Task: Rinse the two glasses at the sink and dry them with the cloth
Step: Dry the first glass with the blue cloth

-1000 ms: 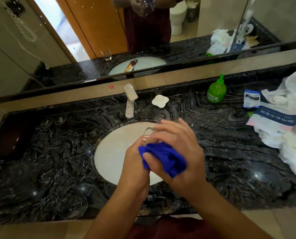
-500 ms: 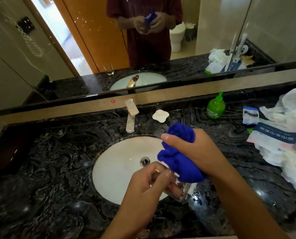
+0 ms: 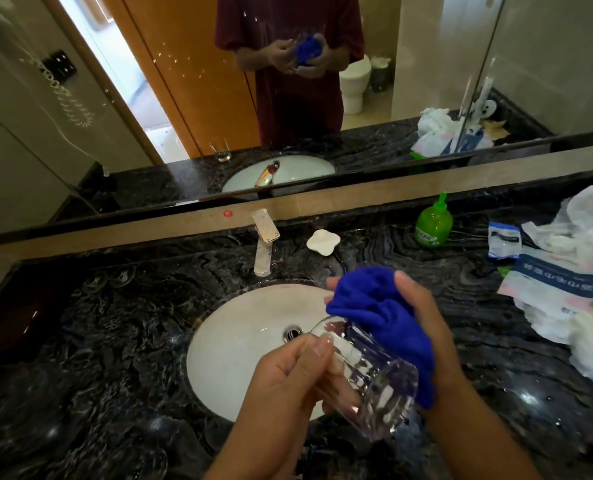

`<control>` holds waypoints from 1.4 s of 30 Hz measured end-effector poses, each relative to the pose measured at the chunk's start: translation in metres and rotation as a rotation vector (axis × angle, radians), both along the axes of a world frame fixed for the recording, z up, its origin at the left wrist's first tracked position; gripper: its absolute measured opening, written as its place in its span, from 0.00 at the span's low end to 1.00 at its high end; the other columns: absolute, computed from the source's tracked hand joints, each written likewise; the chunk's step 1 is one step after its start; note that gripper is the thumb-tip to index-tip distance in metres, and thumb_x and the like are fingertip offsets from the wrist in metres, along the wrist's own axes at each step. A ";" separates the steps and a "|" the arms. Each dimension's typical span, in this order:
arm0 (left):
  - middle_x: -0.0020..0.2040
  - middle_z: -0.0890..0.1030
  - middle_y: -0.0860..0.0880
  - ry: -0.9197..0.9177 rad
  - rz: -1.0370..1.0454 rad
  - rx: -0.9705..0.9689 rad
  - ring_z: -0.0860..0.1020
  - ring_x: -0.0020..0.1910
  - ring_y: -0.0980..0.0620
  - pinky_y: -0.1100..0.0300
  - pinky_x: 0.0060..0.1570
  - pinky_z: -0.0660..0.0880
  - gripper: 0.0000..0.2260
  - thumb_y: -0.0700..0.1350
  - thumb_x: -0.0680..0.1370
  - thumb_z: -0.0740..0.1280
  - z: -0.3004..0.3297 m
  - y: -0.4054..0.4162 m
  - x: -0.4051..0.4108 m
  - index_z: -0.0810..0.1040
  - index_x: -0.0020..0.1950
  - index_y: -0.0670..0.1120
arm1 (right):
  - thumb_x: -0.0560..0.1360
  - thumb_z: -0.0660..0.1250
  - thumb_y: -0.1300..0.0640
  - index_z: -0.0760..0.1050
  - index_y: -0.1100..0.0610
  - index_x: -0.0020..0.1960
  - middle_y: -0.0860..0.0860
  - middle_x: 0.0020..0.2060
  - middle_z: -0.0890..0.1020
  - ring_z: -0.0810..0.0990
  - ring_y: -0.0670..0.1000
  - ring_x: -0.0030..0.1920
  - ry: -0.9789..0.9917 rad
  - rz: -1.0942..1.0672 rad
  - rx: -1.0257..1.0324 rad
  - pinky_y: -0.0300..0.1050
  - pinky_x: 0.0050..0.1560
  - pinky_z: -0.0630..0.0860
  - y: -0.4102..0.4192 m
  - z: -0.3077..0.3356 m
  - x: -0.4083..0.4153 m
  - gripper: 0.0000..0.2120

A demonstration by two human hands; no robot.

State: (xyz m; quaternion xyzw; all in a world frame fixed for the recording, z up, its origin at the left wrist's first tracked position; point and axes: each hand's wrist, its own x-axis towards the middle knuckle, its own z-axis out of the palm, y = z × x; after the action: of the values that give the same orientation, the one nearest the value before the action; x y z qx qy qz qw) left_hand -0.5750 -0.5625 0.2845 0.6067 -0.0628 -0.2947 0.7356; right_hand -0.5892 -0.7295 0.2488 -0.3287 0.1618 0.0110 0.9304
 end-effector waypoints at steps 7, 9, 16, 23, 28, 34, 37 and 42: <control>0.29 0.79 0.43 0.075 0.137 -0.046 0.75 0.27 0.52 0.61 0.29 0.70 0.14 0.52 0.76 0.67 -0.002 -0.008 0.003 0.80 0.35 0.44 | 0.64 0.81 0.45 0.82 0.59 0.62 0.64 0.58 0.84 0.86 0.60 0.55 -0.186 -0.071 0.083 0.52 0.53 0.83 0.009 -0.002 -0.011 0.31; 0.30 0.79 0.43 0.070 0.132 -0.040 0.74 0.28 0.52 0.60 0.31 0.70 0.15 0.53 0.77 0.69 -0.004 -0.008 0.002 0.80 0.36 0.45 | 0.63 0.82 0.45 0.79 0.62 0.64 0.64 0.55 0.85 0.86 0.60 0.53 -0.166 -0.101 0.085 0.51 0.50 0.83 0.010 0.001 -0.012 0.35; 0.29 0.78 0.46 0.096 0.188 -0.094 0.74 0.28 0.51 0.55 0.34 0.69 0.15 0.51 0.76 0.66 -0.003 -0.009 0.004 0.81 0.34 0.46 | 0.65 0.79 0.41 0.82 0.59 0.63 0.63 0.59 0.84 0.84 0.61 0.59 -0.144 -0.223 -0.042 0.51 0.56 0.82 0.018 0.003 -0.015 0.32; 0.32 0.76 0.49 0.328 0.307 -0.254 0.76 0.32 0.52 0.53 0.40 0.72 0.16 0.53 0.79 0.64 -0.004 -0.012 0.009 0.78 0.36 0.47 | 0.68 0.76 0.44 0.81 0.37 0.57 0.44 0.54 0.84 0.84 0.47 0.53 -0.254 -0.464 -0.555 0.45 0.54 0.80 0.044 0.015 -0.032 0.18; 0.52 0.85 0.40 0.171 0.324 -0.124 0.82 0.50 0.46 0.51 0.53 0.77 0.14 0.50 0.83 0.63 -0.013 -0.008 0.012 0.84 0.55 0.43 | 0.73 0.74 0.58 0.83 0.55 0.56 0.50 0.66 0.80 0.72 0.56 0.74 -0.547 -0.502 -1.393 0.60 0.71 0.70 0.051 0.011 -0.021 0.12; 0.43 0.82 0.36 -0.164 0.276 0.135 0.75 0.41 0.44 0.45 0.45 0.71 0.20 0.58 0.78 0.67 -0.013 0.005 0.010 0.80 0.47 0.39 | 0.72 0.72 0.50 0.82 0.51 0.54 0.42 0.53 0.83 0.81 0.44 0.56 -0.329 -0.200 -1.386 0.39 0.58 0.76 0.034 0.032 -0.005 0.12; 0.38 0.76 0.35 -0.200 0.179 0.134 0.72 0.38 0.44 0.48 0.41 0.70 0.22 0.57 0.76 0.69 -0.010 0.012 0.010 0.75 0.42 0.37 | 0.72 0.72 0.51 0.81 0.48 0.48 0.46 0.37 0.82 0.80 0.45 0.39 -0.234 0.036 -1.200 0.43 0.42 0.77 0.022 0.040 0.004 0.05; 0.30 0.74 0.54 -0.167 0.091 0.017 0.71 0.30 0.57 0.63 0.34 0.68 0.16 0.48 0.78 0.64 -0.008 0.017 0.013 0.76 0.30 0.53 | 0.76 0.71 0.59 0.84 0.47 0.47 0.46 0.39 0.85 0.82 0.43 0.39 -0.139 0.210 -0.683 0.35 0.41 0.77 0.009 0.043 0.012 0.08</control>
State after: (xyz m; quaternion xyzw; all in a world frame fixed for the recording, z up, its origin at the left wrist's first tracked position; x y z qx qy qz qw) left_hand -0.5618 -0.5458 0.2762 0.6375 -0.0938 -0.2099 0.7353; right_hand -0.5777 -0.7207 0.2915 -0.6354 0.0578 0.0292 0.7695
